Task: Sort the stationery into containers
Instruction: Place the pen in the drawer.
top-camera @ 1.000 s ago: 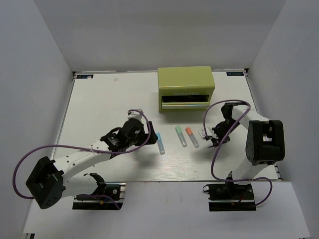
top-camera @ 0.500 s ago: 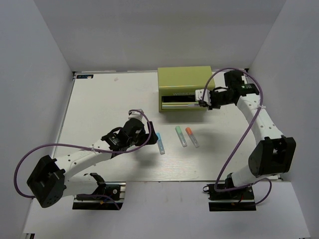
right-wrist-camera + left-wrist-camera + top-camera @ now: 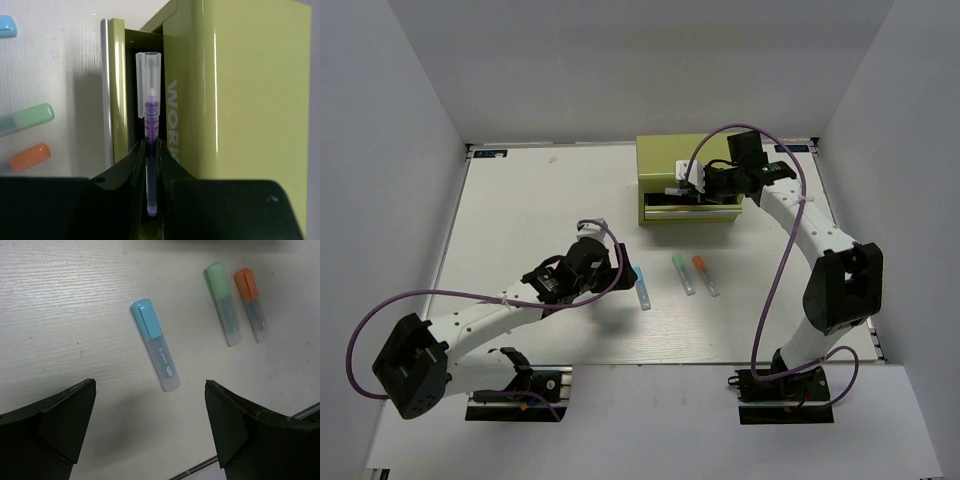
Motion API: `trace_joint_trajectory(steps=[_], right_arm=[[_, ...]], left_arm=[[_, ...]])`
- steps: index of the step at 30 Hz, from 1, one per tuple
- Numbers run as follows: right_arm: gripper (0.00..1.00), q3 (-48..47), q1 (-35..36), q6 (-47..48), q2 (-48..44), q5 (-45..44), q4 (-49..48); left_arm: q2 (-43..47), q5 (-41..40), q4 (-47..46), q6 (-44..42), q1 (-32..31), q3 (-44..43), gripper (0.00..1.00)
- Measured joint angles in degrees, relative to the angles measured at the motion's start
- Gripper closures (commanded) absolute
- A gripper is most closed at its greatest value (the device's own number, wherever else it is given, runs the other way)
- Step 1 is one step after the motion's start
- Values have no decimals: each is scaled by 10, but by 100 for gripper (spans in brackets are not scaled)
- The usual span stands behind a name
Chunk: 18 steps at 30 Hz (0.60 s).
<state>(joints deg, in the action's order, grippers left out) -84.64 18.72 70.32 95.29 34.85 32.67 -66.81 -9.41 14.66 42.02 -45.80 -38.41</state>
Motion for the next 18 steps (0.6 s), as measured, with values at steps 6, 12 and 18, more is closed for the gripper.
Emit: trace_joint_trajectory(steps=[6,12,18], right_arm=[[56,27,12,-21,7,-50,-71],[74,40,14,-22,5,-58,-79],[100,39,12,42,-10,1,-4]], left_arm=[[16,0,0,0,0,0,0],[17,-1,0,0,0,0,0],[17,-1,-1,0,0,0,0]])
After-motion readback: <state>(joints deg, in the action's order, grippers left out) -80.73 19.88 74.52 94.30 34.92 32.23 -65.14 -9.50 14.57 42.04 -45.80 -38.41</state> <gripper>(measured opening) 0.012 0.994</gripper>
